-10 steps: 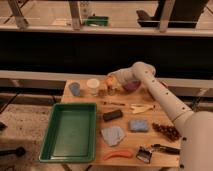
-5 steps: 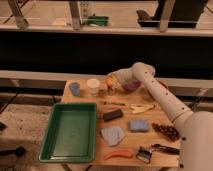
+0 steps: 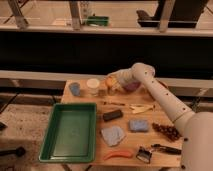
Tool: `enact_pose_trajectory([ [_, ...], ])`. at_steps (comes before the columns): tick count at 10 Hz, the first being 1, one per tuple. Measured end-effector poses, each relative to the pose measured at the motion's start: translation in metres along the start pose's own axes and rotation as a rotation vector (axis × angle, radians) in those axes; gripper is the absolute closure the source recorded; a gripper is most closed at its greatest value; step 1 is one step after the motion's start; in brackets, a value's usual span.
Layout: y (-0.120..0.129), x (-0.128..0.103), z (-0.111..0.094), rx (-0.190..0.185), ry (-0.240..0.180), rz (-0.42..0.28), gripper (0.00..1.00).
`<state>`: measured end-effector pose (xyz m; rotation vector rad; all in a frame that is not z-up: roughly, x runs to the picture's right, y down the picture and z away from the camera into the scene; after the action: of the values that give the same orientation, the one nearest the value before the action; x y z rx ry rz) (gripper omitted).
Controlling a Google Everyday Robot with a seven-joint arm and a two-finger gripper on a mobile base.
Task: Place apple in metal cup
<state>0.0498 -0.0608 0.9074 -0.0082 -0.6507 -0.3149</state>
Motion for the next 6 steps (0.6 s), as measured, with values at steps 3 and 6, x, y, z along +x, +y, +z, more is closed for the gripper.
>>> enact_pose_trajectory([
  [3,0.0015,0.0009,0.0036,-0.009,0.000,0.010,0.27],
  [6,0.0025,0.0014,0.0075,-0.015,0.002,0.017,0.20],
])
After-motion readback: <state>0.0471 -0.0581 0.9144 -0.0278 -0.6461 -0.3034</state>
